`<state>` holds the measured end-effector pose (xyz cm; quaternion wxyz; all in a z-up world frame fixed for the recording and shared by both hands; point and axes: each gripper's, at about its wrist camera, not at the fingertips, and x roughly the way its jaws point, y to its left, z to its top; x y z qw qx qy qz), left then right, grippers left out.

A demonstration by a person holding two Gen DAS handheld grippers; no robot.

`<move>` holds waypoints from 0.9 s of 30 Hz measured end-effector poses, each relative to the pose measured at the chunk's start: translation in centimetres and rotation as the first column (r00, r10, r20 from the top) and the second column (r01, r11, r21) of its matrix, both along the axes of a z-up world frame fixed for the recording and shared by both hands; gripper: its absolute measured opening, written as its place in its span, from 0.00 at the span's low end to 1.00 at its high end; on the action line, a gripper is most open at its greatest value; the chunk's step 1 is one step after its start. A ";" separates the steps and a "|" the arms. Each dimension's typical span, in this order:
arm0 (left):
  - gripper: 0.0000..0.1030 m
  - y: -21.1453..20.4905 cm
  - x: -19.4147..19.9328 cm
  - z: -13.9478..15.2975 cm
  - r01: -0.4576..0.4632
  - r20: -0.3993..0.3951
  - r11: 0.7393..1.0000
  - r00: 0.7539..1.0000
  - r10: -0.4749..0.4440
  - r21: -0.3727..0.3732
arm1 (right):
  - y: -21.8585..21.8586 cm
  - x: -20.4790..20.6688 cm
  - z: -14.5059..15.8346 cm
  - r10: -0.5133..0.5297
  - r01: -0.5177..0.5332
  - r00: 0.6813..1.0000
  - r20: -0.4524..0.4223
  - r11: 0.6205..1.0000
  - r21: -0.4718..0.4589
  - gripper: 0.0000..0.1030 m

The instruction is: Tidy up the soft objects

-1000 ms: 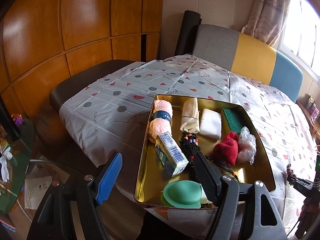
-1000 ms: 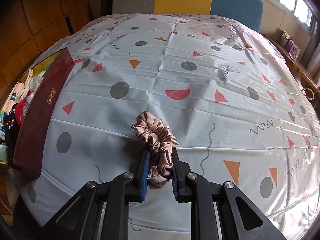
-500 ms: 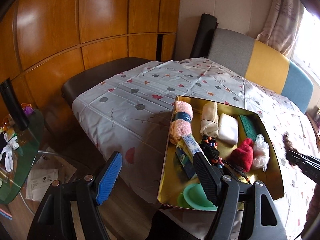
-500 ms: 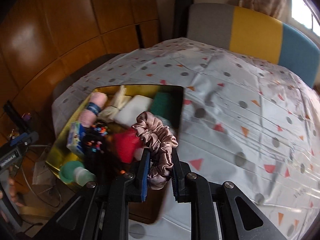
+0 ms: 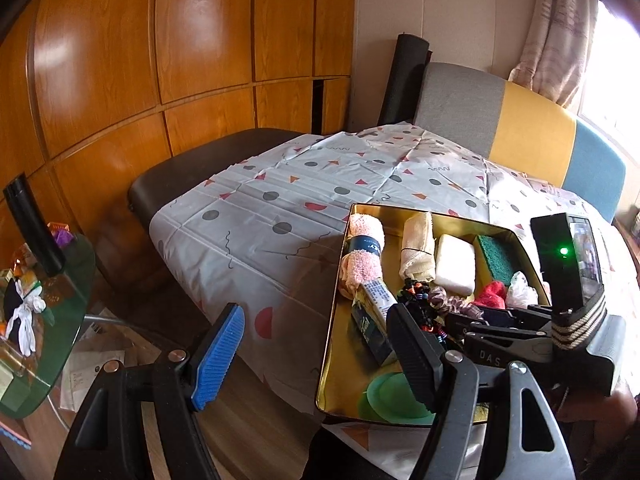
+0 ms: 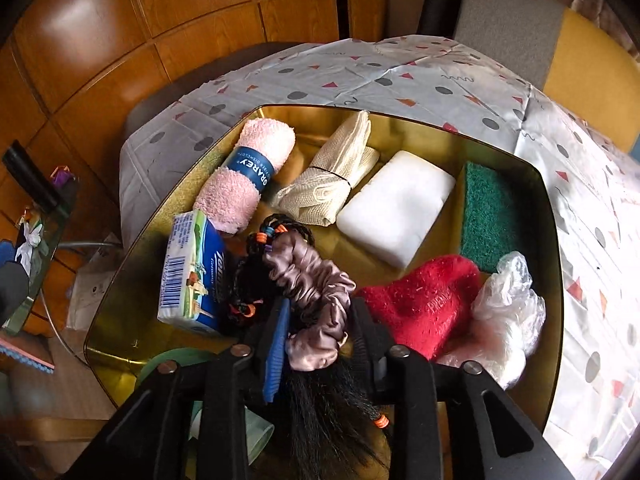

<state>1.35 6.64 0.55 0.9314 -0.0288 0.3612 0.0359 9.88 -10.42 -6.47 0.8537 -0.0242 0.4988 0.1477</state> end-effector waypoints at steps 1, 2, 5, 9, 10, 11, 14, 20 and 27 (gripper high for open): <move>0.72 -0.1 -0.1 0.1 0.001 0.003 1.000 1.000 -0.001 0.001 | -0.3 -0.4 0.2 -0.005 0.005 1.000 0.010 1.000 0.012 0.38; 0.72 -0.2 -0.1 0.1 0.001 0.004 1.000 1.000 -0.001 0.000 | -0.6 -0.8 0.6 -0.011 0.011 1.000 0.021 1.000 0.027 0.41; 0.72 -0.5 -0.3 0.4 0.004 0.012 1.000 1.000 -0.004 -0.001 | -1.5 -2.5 1.9 -0.038 0.034 0.996 0.081 0.998 0.047 0.48; 0.72 -1.0 -0.7 0.8 0.013 0.027 1.000 1.000 -0.013 0.001 | -2.8 -5.1 3.8 -0.089 0.083 0.981 0.175 0.996 0.038 0.64; 0.72 -1.2 -0.9 1.0 0.015 0.033 1.000 0.999 -0.015 0.003 | -3.1 -5.7 4.2 -0.101 0.097 0.975 0.196 0.995 0.029 0.68; 0.72 -1.4 -1.0 1.1 0.016 0.041 1.000 0.999 -0.016 0.005 | -3.4 -6.3 4.5 -0.117 0.116 0.970 0.215 0.993 0.017 0.69; 0.72 -1.8 -1.5 1.5 0.023 0.059 1.000 0.998 -0.023 0.005 | -4.1 -7.9 5.4 -0.164 0.170 0.951 0.263 0.985 -0.003 0.79; 0.72 -3.0 -2.0 2.0 0.040 0.075 0.999 0.996 -0.041 0.015 | -5.5 -10.5 6.4 -0.230 0.251 0.920 0.317 0.968 -0.024 0.87; 0.72 -3.8 -2.5 2.6 0.050 0.098 0.998 0.994 -0.053 0.029 | -6.2 -12.5 7.5 -0.243 0.267 0.903 0.355 0.963 -0.020 0.89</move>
